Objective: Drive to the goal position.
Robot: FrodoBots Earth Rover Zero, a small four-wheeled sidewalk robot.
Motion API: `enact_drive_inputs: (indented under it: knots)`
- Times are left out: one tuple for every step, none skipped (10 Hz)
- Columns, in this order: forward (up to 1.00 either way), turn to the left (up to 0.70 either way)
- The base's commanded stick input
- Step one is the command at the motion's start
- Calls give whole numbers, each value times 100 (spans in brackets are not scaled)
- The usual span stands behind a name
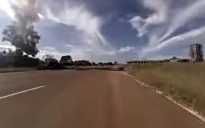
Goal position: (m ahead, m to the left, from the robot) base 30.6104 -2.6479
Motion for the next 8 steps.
enact_drive_inputs:
  knots:
    - [100,0]
    - [100,0]
    - [100,0]
    - [100,0]
    - [100,0]
    - [100,0]
    - [100,0]
    - [100,0]
